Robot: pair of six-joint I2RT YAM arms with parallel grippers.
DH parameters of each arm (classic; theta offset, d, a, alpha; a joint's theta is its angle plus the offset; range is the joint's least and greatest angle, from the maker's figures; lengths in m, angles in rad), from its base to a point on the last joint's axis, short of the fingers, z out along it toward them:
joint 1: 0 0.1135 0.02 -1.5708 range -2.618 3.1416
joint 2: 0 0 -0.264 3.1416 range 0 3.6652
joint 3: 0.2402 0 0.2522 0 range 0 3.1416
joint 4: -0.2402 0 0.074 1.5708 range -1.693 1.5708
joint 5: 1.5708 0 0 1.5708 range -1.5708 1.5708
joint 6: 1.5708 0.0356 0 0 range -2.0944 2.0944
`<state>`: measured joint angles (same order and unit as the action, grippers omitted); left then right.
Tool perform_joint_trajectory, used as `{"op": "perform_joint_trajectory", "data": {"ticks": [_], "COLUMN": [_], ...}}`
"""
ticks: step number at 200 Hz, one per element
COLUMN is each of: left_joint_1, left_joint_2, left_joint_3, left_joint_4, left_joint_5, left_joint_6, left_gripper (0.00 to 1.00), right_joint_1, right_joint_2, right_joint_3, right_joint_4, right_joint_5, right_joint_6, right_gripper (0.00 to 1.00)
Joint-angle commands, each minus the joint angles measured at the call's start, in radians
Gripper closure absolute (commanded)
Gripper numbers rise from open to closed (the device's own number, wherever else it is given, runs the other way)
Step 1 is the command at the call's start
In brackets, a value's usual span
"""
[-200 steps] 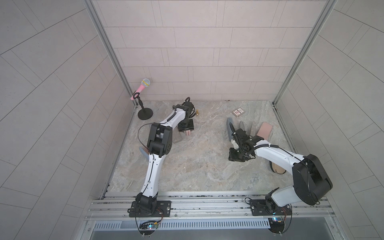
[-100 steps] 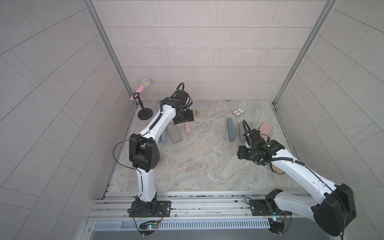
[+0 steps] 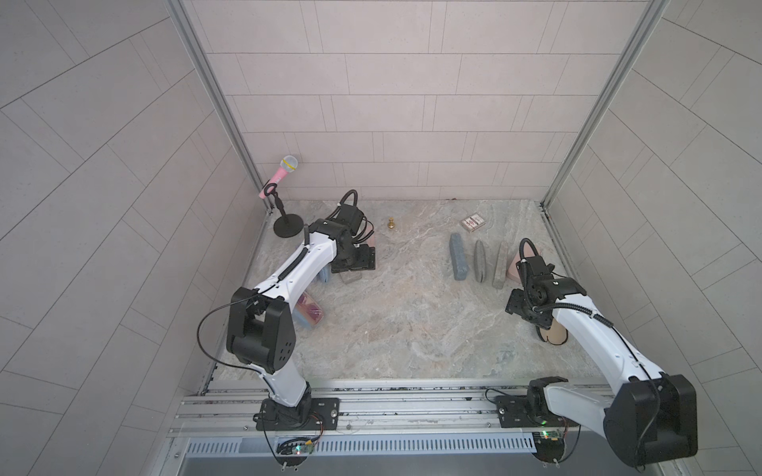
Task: Close the glasses case
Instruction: Pick up the glasses case at the center of the board.
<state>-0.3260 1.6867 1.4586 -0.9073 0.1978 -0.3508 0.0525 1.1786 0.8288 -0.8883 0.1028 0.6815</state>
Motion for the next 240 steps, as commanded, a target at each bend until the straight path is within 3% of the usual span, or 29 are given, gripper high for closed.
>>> {"op": "perform_joint_trajectory", "data": {"ticks": [1,63,123,172,240], "left_joint_1": [0.011,0.012,0.012,0.013,0.013], "left_joint_2": [-0.028,-0.048,-0.037,-0.036,-0.040], "left_joint_3": [-0.007,-0.047,-0.044,-0.046,-0.046], "left_joint_4": [0.028,0.051,0.049,0.051,0.051], "left_joint_5": [0.036,0.088,0.122,0.132,0.132], "left_joint_6": [0.035,0.032,0.026,0.022,0.022], "left_gripper": [0.14,0.12,0.11,0.11,0.11], "right_joint_1": [-0.034,-0.096,-0.131,-0.151,-0.162], "right_joint_2": [0.062,0.217,0.358,0.404,0.434], "right_joint_3": [0.033,0.109,0.161,0.183,0.182], "right_joint_4": [-0.027,-0.032,-0.032,-0.037,-0.041], "right_joint_5": [0.058,0.107,0.083,0.076,0.082], "right_joint_6": [-0.035,-0.082,-0.133,-0.169,-0.187], "right_gripper": [0.28,0.29,0.36,0.53,0.63]}}
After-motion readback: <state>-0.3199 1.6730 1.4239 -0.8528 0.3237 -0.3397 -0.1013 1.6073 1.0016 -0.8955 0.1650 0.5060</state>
